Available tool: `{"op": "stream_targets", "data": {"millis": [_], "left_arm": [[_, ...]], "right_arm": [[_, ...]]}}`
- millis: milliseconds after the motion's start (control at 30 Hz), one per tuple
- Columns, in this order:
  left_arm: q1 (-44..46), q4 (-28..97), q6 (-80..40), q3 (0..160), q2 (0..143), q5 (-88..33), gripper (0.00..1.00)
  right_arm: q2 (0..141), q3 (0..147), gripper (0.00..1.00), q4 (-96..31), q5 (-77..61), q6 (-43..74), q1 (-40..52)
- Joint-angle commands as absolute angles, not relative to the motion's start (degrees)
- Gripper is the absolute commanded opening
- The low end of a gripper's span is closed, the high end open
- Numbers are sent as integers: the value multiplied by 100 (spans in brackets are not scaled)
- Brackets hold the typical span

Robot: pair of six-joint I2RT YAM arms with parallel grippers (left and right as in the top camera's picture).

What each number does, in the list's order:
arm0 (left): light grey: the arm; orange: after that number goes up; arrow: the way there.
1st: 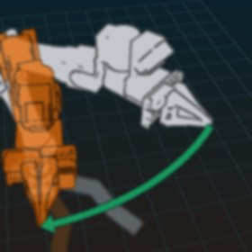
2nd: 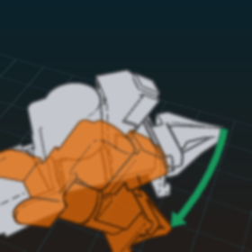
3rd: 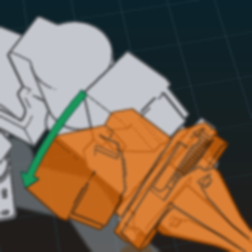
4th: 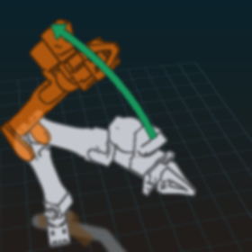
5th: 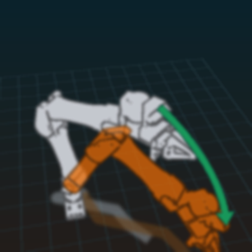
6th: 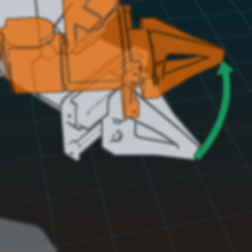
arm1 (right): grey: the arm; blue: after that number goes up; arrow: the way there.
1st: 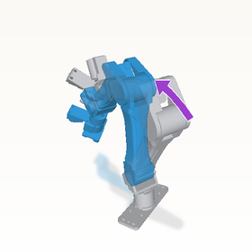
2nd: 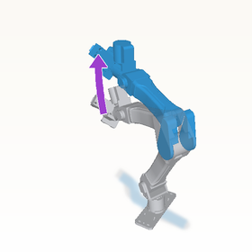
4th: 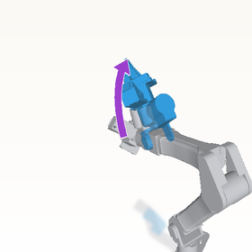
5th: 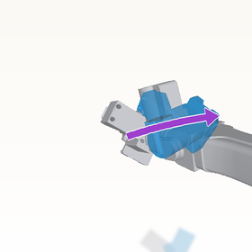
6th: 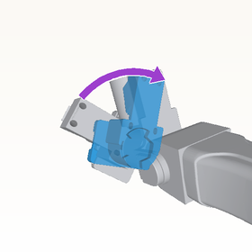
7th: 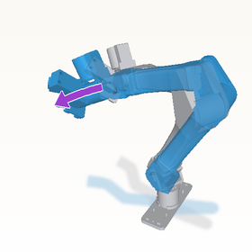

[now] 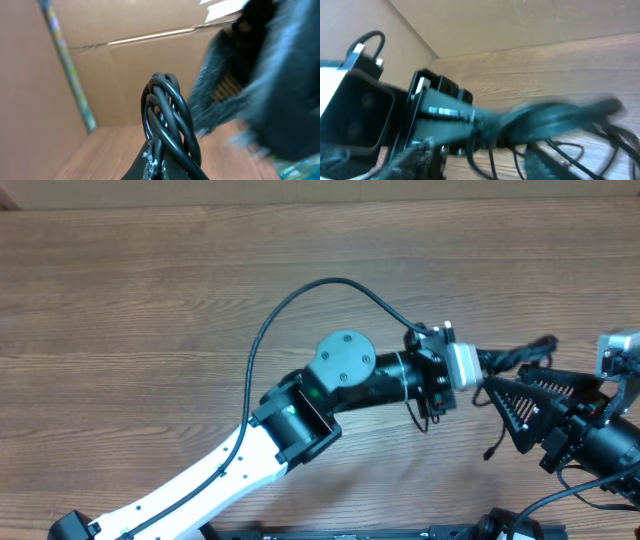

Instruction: Untangle cables

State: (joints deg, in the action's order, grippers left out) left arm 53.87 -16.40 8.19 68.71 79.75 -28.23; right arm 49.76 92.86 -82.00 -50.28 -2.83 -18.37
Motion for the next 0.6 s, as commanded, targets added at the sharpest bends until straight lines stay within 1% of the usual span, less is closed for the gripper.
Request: {"op": "stream_targets", "data": {"millis": [0,133,167,200,233,300,467,567], "left_arm": [[5533,-1815,963,6991,7900,-2945,4],[5555,-1844,958,6991,7900,-2945,4],[5555,-1844,958,6991,7900,-2945,4],[5555,-1844,958,6991,7900,-2945,4],[5555,-1844,958,6991,7900,-2945,4],[5553,-1846,958,6991,7900,-2943,4],[5553,-1868,808,6991,7900,-2829,4],[5553,-1872,607,6991,7900,-2604,4]], "right_arm": [[4967,9382,51,-8193,-5157,-255,-1839],[4967,9382,47,-8200,-5155,-257,-1839],[4967,9382,45,-8200,-5155,-255,-1839],[4967,9382,42,-8204,-5155,-255,-1839],[4967,9382,37,-8217,-5157,-255,-1839],[4967,9382,29,-8243,-5155,-257,-1839],[4967,9382,15,-8285,-5155,-257,-1839],[4967,9382,10,-8283,-5155,-257,-1839]]}}
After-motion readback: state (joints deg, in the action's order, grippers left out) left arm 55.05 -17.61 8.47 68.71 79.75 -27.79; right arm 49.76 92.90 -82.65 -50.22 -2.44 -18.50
